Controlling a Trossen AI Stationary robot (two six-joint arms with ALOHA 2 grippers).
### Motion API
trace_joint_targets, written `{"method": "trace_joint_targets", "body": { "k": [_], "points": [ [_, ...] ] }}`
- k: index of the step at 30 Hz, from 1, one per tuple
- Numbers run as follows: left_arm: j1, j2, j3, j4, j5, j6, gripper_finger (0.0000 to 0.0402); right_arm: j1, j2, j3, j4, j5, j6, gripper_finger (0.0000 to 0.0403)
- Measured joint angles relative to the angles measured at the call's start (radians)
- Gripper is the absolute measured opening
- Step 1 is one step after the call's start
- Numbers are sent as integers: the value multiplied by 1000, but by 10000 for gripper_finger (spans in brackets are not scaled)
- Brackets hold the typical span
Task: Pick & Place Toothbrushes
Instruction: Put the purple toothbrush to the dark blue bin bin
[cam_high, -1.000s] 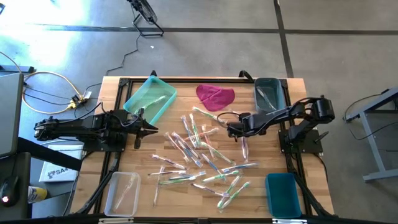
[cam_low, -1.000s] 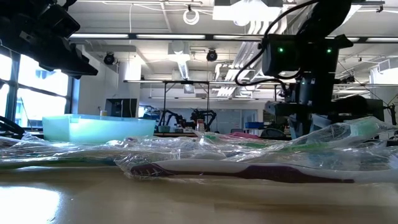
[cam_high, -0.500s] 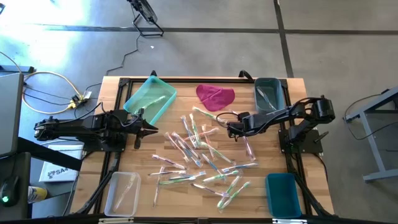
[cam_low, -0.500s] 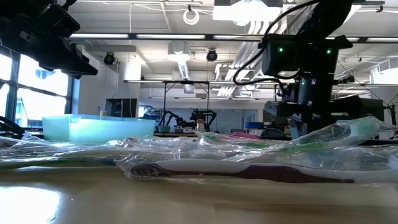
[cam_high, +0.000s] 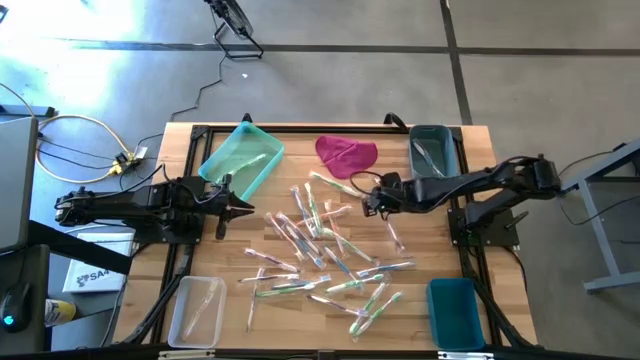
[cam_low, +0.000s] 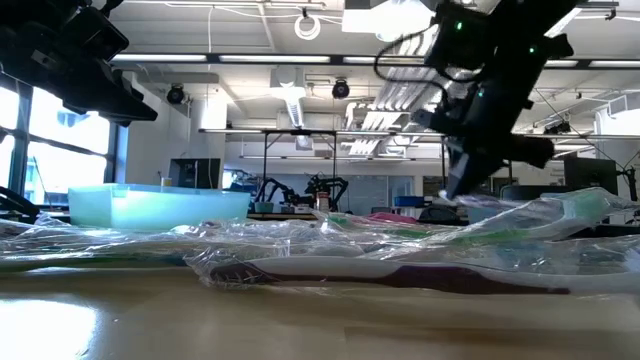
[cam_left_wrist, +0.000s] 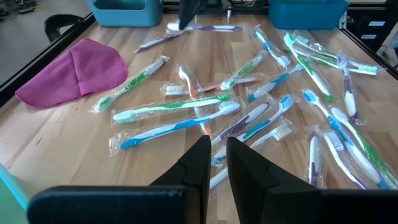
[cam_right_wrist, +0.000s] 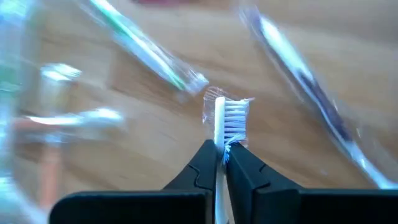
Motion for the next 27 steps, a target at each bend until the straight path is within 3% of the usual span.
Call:
{"method": "trace_joint_targets", "body": {
  "k": [8, 17, 23, 27],
  "points": [
    [0, 0, 1, 1, 0, -4, 50, 0, -95, 1, 135, 15, -147, 8],
    [0, 0, 2, 3, 0, -6, 50, 0, -97, 3, 381, 26, -306, 8],
    [0, 0, 2, -11, 0, 1, 50, 15, -95, 3, 499, 137, -387, 8],
    [0, 0, 2, -14, 0, 40, 50, 7, -93, 3, 556, 148, -441, 8]
  ]
}}
